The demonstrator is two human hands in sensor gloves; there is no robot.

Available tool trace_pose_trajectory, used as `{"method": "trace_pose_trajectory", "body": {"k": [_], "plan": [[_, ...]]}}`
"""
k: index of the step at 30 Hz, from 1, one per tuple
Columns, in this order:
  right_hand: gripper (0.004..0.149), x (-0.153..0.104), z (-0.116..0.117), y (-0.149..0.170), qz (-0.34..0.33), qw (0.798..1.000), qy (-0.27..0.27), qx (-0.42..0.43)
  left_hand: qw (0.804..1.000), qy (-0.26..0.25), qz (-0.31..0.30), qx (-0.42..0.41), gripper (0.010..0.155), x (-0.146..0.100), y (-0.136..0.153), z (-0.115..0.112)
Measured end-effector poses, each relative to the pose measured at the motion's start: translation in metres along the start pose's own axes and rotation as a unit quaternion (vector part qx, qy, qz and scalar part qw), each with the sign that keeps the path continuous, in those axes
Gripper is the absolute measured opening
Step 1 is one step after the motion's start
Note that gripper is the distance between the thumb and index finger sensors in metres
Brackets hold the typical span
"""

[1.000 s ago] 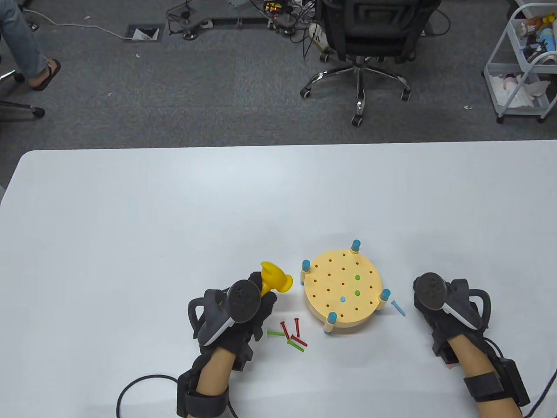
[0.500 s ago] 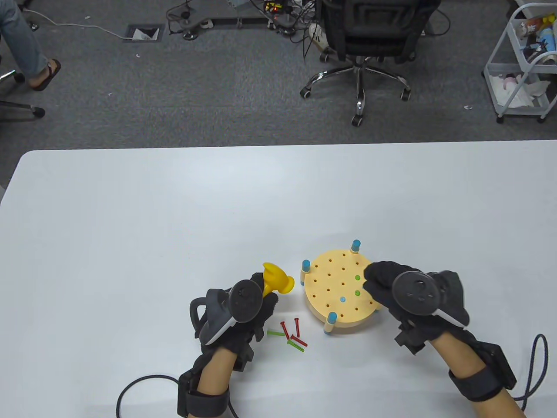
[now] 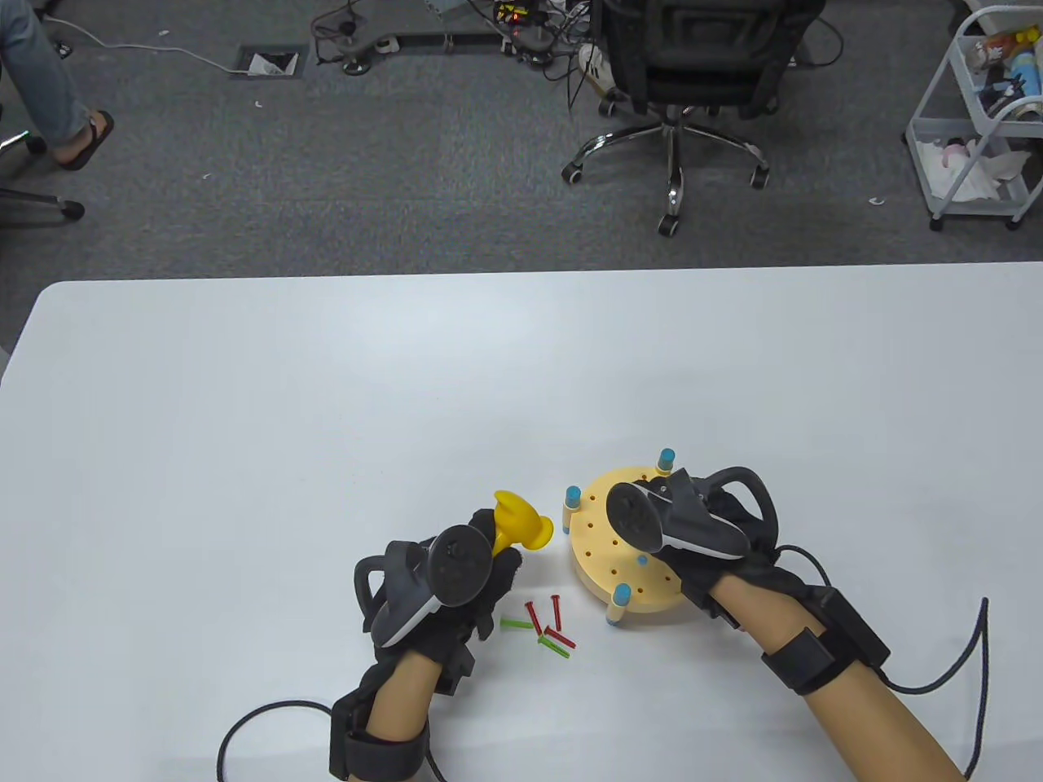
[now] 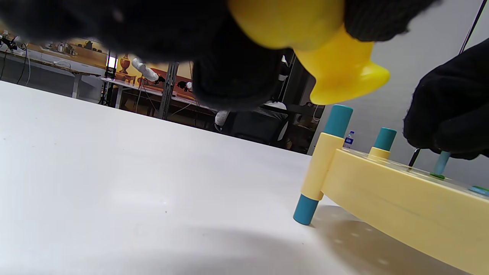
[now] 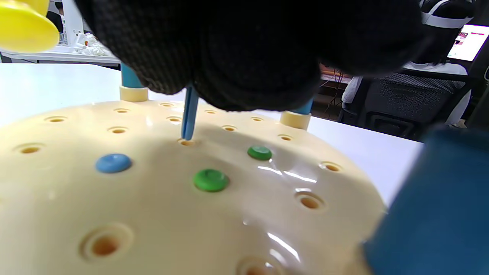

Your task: Hammer toy nails into tap bench

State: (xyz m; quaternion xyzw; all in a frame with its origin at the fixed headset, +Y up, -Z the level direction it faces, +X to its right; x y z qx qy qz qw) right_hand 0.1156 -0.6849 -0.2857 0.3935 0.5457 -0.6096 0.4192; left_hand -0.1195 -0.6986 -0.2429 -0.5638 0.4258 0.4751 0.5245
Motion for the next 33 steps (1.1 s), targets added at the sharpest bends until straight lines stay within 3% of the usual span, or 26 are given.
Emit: {"method": "trace_pose_trajectory", "body": {"k": [13,16,22,27,29,33], "plan": [[0.041,0.001,0.014,-0.009,-0.008,0.999,0.008,-0.045,1.000,0.009,-0.005,0.008,0.067,0.000,-0.003,-0.002],[0.050,-0.002,0.008,-0.005,0.005,1.000,-0.012,-0.026,1.000,0.009,-0.009,0.011,0.067,0.000,-0.005,-0.002],[0.059,-0.045,-0.023,0.028,0.011,0.990,0.138,0.041,1.000,0.007,-0.014,0.014,0.067,0.000,-0.008,-0.001],[0.069,-0.077,0.013,0.059,0.019,0.988,0.143,0.063,1.000,0.009,-0.016,0.022,0.067,0.001,-0.011,-0.005],[0.069,-0.082,0.030,0.067,0.013,0.987,0.134,0.087,0.999,0.011,-0.018,0.025,0.067,0.001,-0.013,-0.007],[0.062,-0.084,0.047,0.079,0.017,0.976,0.169,0.134,0.999,0.013,-0.026,0.028,0.067,0.001,-0.018,-0.011]]}}
Point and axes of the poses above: the tracker on the back of each hand, its own y axis roughly to the little-finger side, its own x axis roughly from the wrist to the fingertips, z = x × y, the point moved 1 cm from there along x, roughly from the wrist to the fingertips, and after that the axes turned 11 degrees about x, right-handed, at the moved point
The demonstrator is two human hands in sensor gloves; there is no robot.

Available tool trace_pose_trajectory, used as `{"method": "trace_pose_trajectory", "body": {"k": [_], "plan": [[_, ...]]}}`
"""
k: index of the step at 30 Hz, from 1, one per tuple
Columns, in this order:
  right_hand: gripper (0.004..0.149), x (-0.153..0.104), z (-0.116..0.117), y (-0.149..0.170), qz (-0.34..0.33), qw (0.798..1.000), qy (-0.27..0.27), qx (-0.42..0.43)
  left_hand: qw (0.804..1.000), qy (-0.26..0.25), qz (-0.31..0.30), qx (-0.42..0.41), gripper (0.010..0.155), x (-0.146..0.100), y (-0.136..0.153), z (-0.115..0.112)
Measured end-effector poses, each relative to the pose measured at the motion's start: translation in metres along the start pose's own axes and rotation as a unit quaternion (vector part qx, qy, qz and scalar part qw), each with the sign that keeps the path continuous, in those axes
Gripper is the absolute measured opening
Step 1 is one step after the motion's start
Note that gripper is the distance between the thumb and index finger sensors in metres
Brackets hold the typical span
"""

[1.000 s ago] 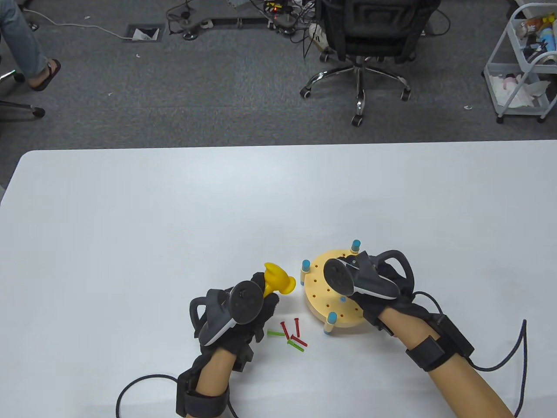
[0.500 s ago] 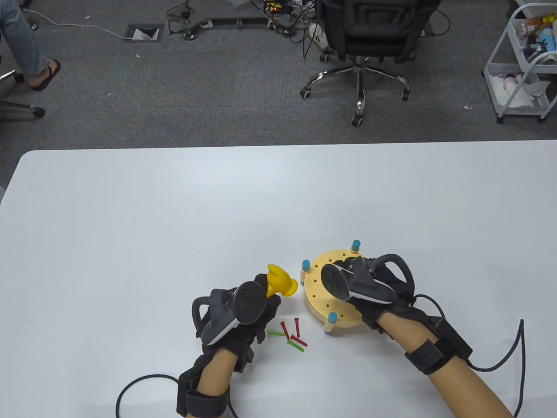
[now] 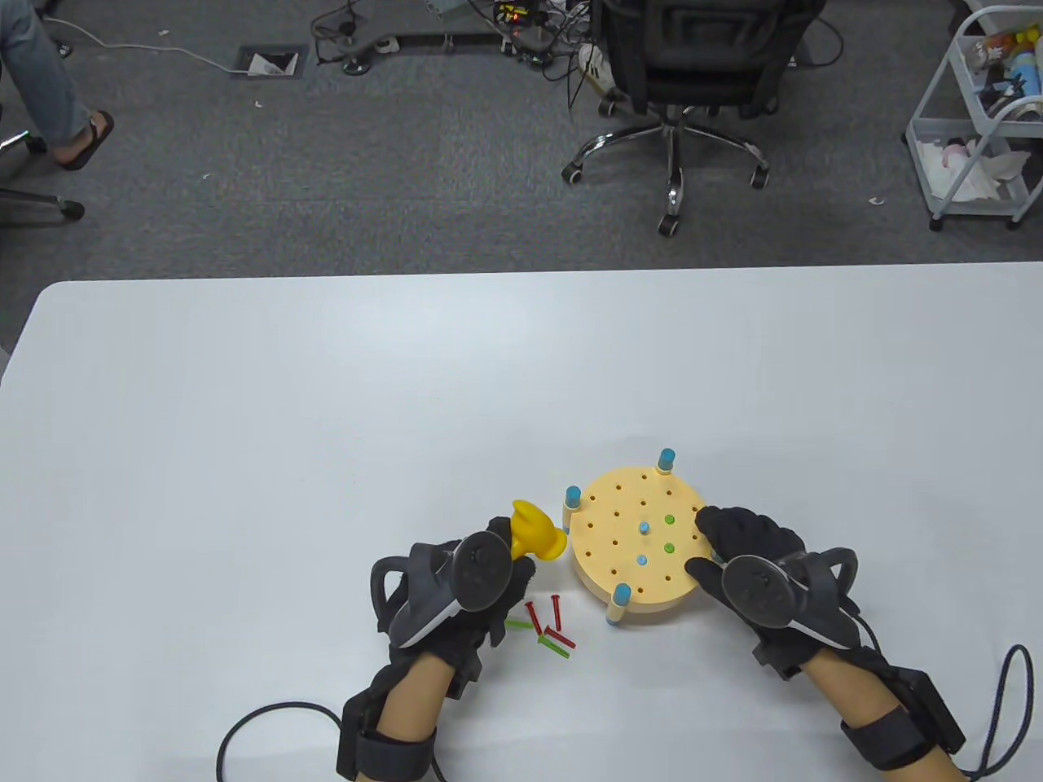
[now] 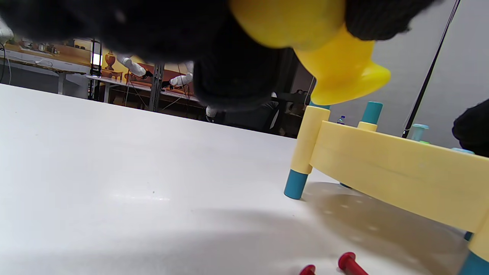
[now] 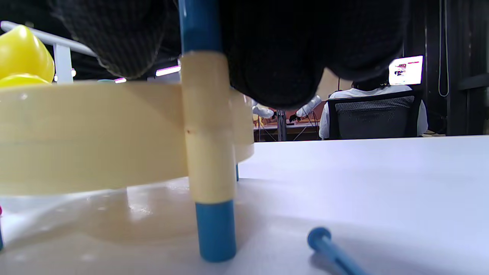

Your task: Hammer toy nails into tap bench

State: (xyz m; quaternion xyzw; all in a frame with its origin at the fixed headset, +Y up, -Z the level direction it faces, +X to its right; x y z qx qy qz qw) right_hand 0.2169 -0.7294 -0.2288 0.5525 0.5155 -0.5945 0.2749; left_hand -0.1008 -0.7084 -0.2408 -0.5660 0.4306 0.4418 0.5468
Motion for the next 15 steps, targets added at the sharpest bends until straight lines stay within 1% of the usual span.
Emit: {"method": "trace_pose_trajectory", "body": {"k": [2,4,5,8,11,14,15], "plan": [[0.058,-0.001,0.002,0.005,0.003,1.000,0.018,0.013,1.000,-0.001,-0.004,0.004,0.067,0.000,-0.003,-0.001],[0.056,-0.001,0.005,0.008,0.005,1.000,0.010,0.020,1.000,-0.004,-0.009,0.006,0.067,0.000,-0.005,-0.001],[0.054,-0.002,0.006,0.009,0.004,0.999,0.018,0.029,1.000,-0.006,-0.014,0.005,0.067,0.000,-0.008,-0.001],[0.053,-0.003,0.008,0.012,0.005,0.999,0.019,0.041,0.999,-0.028,-0.032,-0.010,0.067,-0.001,-0.018,0.002],[0.052,-0.003,0.009,0.013,0.009,0.999,0.016,0.049,0.996,-0.063,-0.054,0.015,0.067,0.003,-0.040,0.010],[0.052,-0.003,0.009,0.012,0.009,0.998,0.013,0.054,0.994,-0.066,-0.067,0.048,0.067,0.013,-0.063,0.020],[0.052,-0.003,0.009,0.012,0.009,0.998,0.012,0.054,0.993,-0.078,-0.068,0.062,0.067,0.019,-0.073,0.023]]}}
Point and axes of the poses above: the tracker on the back of each hand, its own y axis roughly to the little-finger side, its own x axis roughly from the wrist to the fingertips, z = x × y, the point moved 1 cm from there along x, roughly from the wrist to the fingertips, and after that the axes turned 11 degrees about x, right-handed, at the moved point
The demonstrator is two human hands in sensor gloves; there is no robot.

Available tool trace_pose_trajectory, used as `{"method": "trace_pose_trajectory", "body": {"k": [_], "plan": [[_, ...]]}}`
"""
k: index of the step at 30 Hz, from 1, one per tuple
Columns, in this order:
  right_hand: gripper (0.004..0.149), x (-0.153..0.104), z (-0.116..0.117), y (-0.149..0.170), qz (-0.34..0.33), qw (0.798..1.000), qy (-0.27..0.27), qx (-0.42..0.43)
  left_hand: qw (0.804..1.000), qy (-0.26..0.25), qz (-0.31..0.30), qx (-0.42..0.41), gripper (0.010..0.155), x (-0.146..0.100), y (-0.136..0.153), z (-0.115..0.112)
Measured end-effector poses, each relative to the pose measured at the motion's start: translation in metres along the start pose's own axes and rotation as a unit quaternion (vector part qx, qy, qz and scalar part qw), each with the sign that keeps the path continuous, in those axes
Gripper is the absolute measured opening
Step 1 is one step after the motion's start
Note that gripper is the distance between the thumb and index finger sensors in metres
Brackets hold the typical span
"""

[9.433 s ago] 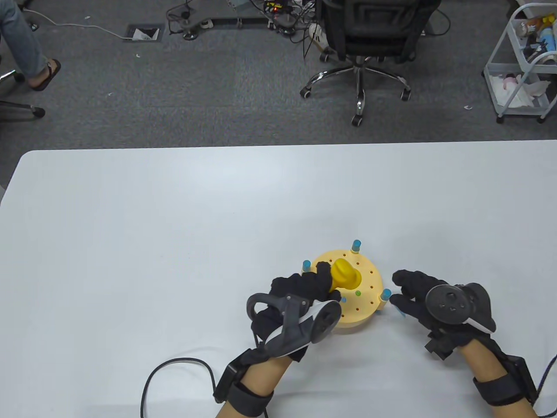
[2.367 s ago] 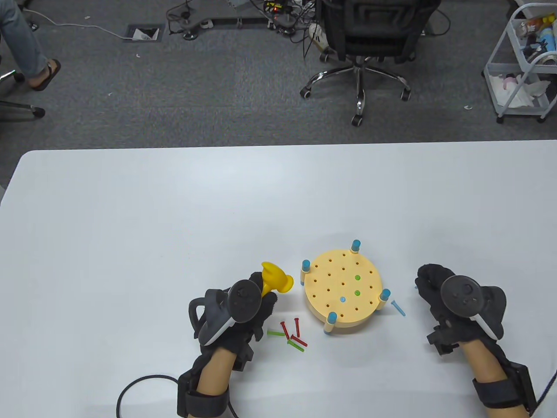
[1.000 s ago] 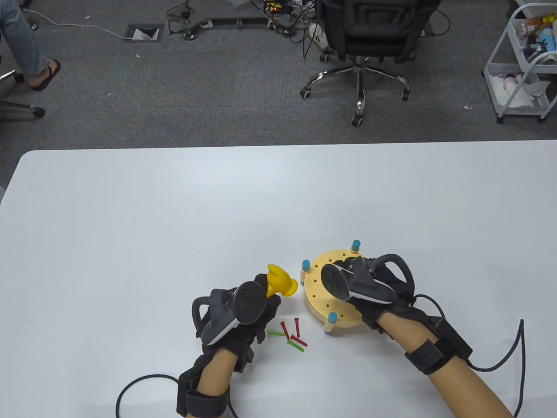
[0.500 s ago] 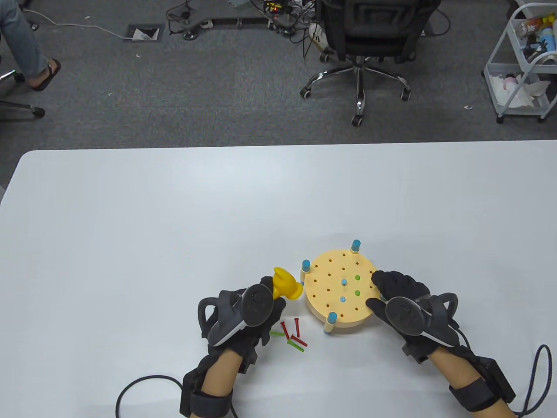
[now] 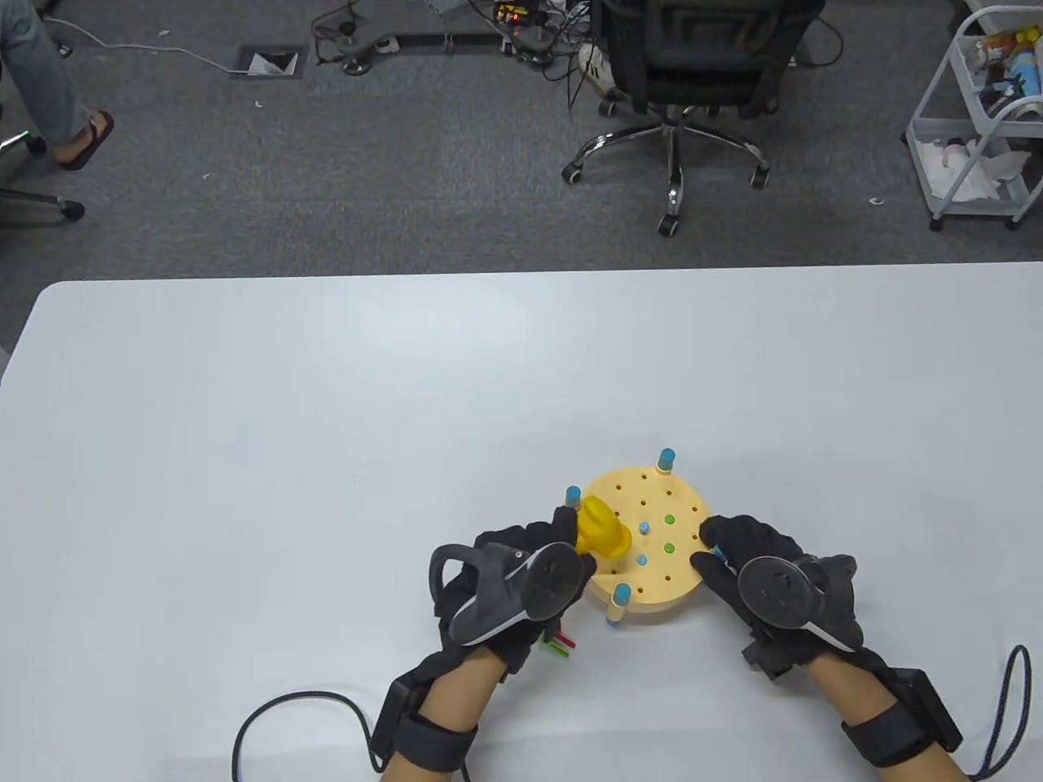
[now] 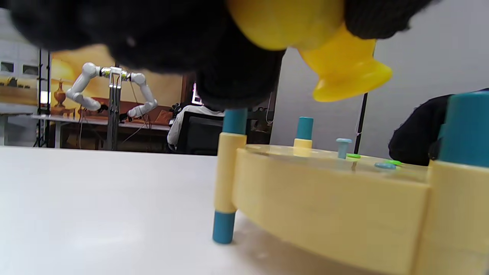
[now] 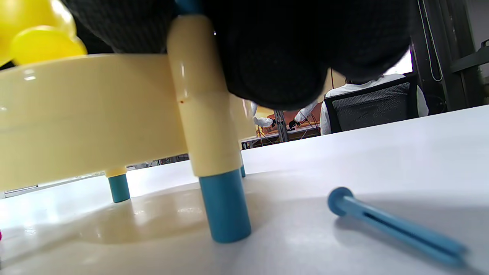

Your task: Hammer toy nails into tap bench

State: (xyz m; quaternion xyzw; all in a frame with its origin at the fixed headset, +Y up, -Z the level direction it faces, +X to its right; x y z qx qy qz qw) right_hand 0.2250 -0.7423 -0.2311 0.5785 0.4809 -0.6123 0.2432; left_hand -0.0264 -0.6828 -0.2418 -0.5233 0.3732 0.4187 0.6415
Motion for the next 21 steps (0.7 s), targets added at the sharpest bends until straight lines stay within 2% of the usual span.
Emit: {"method": "trace_pose_trajectory", "body": {"k": [2,4,5,6,7,8,9,10,11,12,13,14,15,16,17,18,19,20,21], "plan": [[0.052,0.000,0.000,0.000,0.000,1.000,-0.004,-0.001,0.999,-0.025,-0.003,0.032,0.067,0.012,-0.015,0.003],[0.052,0.000,0.000,-0.001,0.001,1.000,-0.006,-0.002,0.995,-0.017,-0.027,0.091,0.066,0.020,-0.033,-0.004],[0.052,0.001,0.001,-0.001,0.001,1.000,-0.007,-0.003,0.984,0.047,-0.058,0.165,0.066,0.027,-0.045,-0.015],[0.052,0.001,0.001,-0.001,0.001,1.000,-0.007,-0.004,0.967,0.084,-0.028,0.237,0.066,0.027,-0.048,-0.013],[0.052,0.001,0.001,-0.001,0.001,1.000,-0.008,-0.004,0.964,0.050,-0.048,0.255,0.066,0.026,-0.052,-0.006],[0.052,0.001,0.001,-0.001,0.001,1.000,-0.008,-0.005,0.966,-0.019,-0.043,0.254,0.065,0.025,-0.054,0.000],[0.052,0.001,0.001,-0.001,0.002,1.000,-0.009,-0.005,0.967,-0.062,-0.023,0.245,0.065,0.023,-0.054,0.006],[0.052,0.001,0.001,-0.001,0.003,1.000,-0.010,-0.005,0.974,-0.056,-0.039,0.214,0.065,0.025,-0.055,0.005],[0.052,0.001,0.001,-0.001,0.003,1.000,-0.010,-0.005,0.977,0.005,-0.056,0.206,0.065,0.030,-0.057,-0.005],[0.052,0.001,0.001,-0.001,0.003,1.000,-0.009,-0.006,0.965,0.101,-0.006,0.244,0.065,0.032,-0.054,-0.006],[0.052,0.001,0.001,-0.001,0.003,1.000,-0.009,-0.007,0.962,0.103,-0.032,0.250,0.065,0.033,-0.052,-0.002],[0.052,0.001,0.001,-0.001,0.003,1.000,-0.010,-0.007,0.967,0.053,-0.041,0.248,0.065,0.034,-0.050,0.003],[0.052,0.001,0.001,-0.001,0.004,1.000,-0.011,-0.008,0.977,-0.030,-0.004,0.212,0.065,0.030,-0.045,0.010],[0.052,0.001,0.002,-0.001,0.004,1.000,-0.011,-0.007,0.986,-0.011,-0.039,0.162,0.065,0.034,-0.047,0.002],[0.052,0.001,0.002,-0.001,0.005,1.000,-0.010,-0.007,0.982,0.074,-0.041,0.167,0.065,0.039,-0.047,-0.012],[0.051,0.001,0.002,-0.001,0.005,1.000,-0.009,-0.007,0.964,0.156,-0.002,0.215,0.065,0.039,-0.043,-0.008],[0.052,0.001,0.002,-0.002,0.005,1.000,-0.009,-0.007,0.966,0.123,-0.035,0.224,0.065,0.040,-0.041,-0.003],[0.051,0.001,0.002,-0.002,0.006,1.000,-0.010,-0.008,0.976,0.018,-0.013,0.216,0.064,0.036,-0.038,0.007],[0.051,0.001,0.002,-0.002,0.006,1.000,-0.011,-0.009,0.982,-0.077,0.010,0.171,0.065,0.030,-0.034,0.015]]}}
Point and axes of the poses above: the tracker on the back of each hand, its own y axis roughly to the little-finger side, its own x axis roughly from the wrist to the fingertips, z = x × y, the point moved 1 cm from there along x, roughly from the wrist to the fingertips, and after that the axes turned 11 degrees about x, right-handed, at the moved point
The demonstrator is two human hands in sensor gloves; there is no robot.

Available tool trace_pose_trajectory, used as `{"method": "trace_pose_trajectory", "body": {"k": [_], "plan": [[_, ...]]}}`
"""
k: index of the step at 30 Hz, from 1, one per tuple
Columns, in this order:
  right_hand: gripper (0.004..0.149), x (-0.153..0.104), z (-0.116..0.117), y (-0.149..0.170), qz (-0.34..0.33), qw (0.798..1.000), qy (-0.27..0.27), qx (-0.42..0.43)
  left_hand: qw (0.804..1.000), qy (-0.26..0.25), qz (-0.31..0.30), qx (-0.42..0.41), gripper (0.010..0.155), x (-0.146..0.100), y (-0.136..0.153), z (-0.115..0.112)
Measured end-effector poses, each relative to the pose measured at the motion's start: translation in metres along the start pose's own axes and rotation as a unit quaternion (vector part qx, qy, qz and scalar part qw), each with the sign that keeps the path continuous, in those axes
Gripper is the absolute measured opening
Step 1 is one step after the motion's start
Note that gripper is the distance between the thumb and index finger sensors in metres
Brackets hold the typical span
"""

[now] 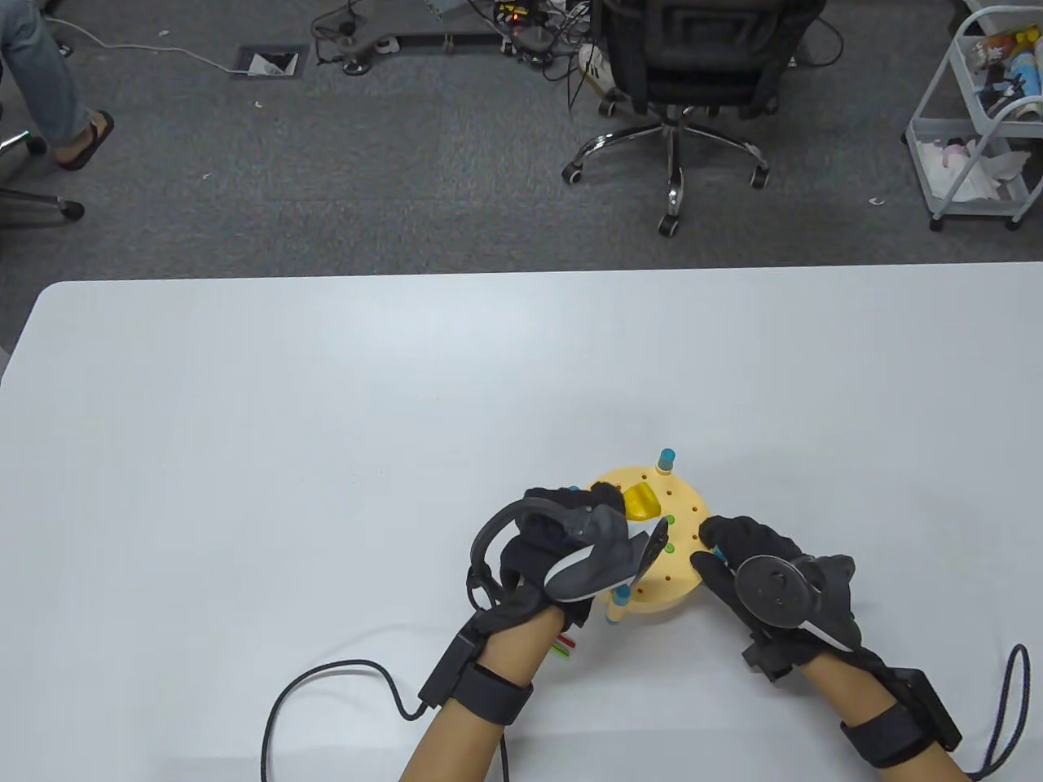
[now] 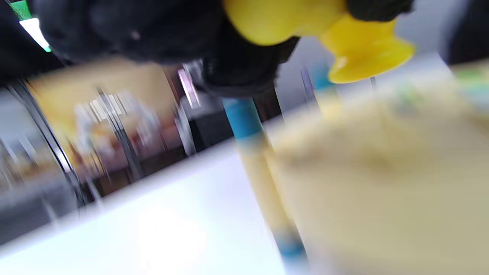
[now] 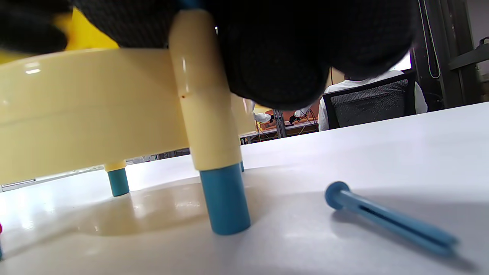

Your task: Hammer toy nails into tap bench

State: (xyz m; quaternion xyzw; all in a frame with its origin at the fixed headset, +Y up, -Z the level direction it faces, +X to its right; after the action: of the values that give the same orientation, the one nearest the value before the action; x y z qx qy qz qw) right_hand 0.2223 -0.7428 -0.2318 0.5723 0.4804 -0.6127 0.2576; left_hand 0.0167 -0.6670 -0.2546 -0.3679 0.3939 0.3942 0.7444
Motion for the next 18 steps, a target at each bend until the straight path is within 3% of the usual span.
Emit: {"method": "trace_pose_trajectory", "body": {"k": [1,2,3,4,5,6,7,10,12,15,18], "plan": [[0.051,0.000,0.000,0.000,0.000,1.000,0.000,0.000,0.998,-0.022,-0.023,-0.062,0.065,0.000,-0.004,-0.001],[0.051,0.000,0.000,0.000,0.001,1.000,0.000,0.001,0.994,0.070,-0.060,-0.066,0.065,0.004,-0.015,-0.014],[0.051,0.000,0.000,0.000,0.001,1.000,-0.001,0.000,0.974,0.200,-0.106,0.005,0.065,0.008,-0.024,-0.031],[0.051,0.000,0.000,0.000,0.002,1.000,-0.001,-0.001,0.970,0.210,-0.097,0.072,0.064,0.005,-0.018,-0.021],[0.051,0.000,0.001,-0.001,0.002,1.000,-0.001,-0.003,0.982,0.148,-0.100,0.067,0.064,0.005,-0.018,-0.015],[0.051,0.000,0.001,0.000,0.002,1.000,0.000,-0.003,0.996,0.050,-0.054,0.054,0.064,0.003,-0.014,-0.004],[0.051,0.000,0.001,0.000,0.002,1.000,0.000,-0.003,0.999,0.009,-0.032,0.029,0.064,0.001,-0.009,0.001],[0.051,0.002,-0.001,0.001,0.004,1.000,-0.015,0.002,0.989,0.036,-0.012,-0.142,0.065,-0.009,0.012,0.003],[0.060,0.003,-0.007,0.006,0.003,0.999,-0.050,0.022,0.980,0.037,0.010,-0.194,0.065,-0.021,0.028,0.000],[0.074,-0.002,-0.029,0.023,0.034,0.994,-0.030,0.097,0.974,0.032,0.039,-0.221,0.066,-0.043,0.054,-0.015],[0.064,-0.006,-0.050,0.045,0.095,0.987,0.001,0.129,0.968,0.054,0.078,-0.233,0.066,-0.063,0.081,-0.043]]}}
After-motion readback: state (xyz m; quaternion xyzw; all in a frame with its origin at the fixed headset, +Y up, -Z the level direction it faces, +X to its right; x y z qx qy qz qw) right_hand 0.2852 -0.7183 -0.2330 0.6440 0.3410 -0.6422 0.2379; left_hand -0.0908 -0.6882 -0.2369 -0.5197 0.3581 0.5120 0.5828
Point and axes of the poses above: the tracker on the back of each hand, its own y axis roughly to the little-finger side, its own x axis roughly from the wrist to the fingertips, z = x × y, the point moved 1 cm from there along x, roughly from the wrist to the fingertips, and after that the axes turned 11 degrees about x, right-handed, at the moved point
